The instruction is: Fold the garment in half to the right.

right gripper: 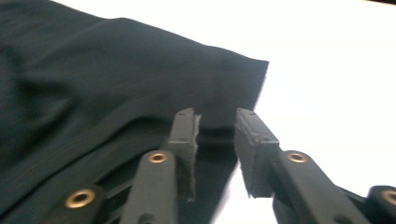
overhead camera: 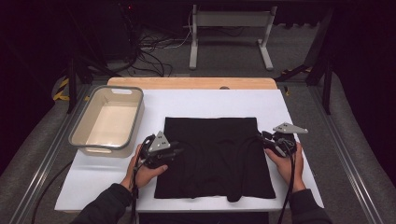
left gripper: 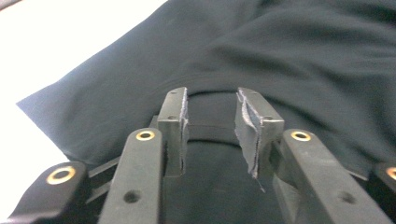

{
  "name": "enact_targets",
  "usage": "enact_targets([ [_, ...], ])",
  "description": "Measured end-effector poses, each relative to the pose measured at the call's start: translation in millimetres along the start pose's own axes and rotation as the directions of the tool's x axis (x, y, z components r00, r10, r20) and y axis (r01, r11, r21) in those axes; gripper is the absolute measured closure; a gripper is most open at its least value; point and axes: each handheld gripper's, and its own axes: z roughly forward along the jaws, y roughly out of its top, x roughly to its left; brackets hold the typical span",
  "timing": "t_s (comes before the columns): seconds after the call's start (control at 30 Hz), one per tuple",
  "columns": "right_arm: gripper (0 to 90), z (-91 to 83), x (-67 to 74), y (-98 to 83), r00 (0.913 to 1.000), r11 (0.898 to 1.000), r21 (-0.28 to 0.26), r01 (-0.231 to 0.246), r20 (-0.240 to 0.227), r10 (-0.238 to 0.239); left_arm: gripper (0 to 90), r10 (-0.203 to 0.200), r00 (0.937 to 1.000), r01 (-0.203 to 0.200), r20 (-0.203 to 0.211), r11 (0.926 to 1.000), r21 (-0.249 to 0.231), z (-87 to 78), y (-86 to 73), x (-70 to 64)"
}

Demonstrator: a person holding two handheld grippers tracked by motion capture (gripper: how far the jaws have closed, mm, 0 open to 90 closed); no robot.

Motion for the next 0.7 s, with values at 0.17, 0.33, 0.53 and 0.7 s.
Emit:
enact_targets([
  [0.17, 60.9, 22.4, -8.0, 5.5, 0.9992, 0.999, 0.037, -0.035, 0.019, 0.034, 66.1, -0.06, 0.9975, 0.061, -0.037, 0.9968, 0.051, 17.7, -3.2, 17.5],
  [0.33, 74.9, 31.6, -5.6, 8.0, 0.9998, 0.996, 0.089, -0.009, 0.021, 0.007, 69.3, -0.063, 0.9971, 0.067, -0.042, 0.9925, 0.102, 24.5, -5.3, 20.7],
  [0.53, 81.2, 26.1, -4.8, 3.9, 0.9998, 0.994, 0.111, 0.001, 0.019, -0.003, 70.5, -0.107, 0.9942, 0.108, -0.013, 0.9883, 0.108, 24.0, -9.9, 26.2],
  [0.7, 84.6, 18.3, -2.8, -0.8, 0.9958, 0.99, 0.132, 0.055, 0.065, -0.064, 71.1, -0.105, 0.9944, 0.105, -0.007, 0.989, 0.104, 22.6, -12.2, 27.6],
])
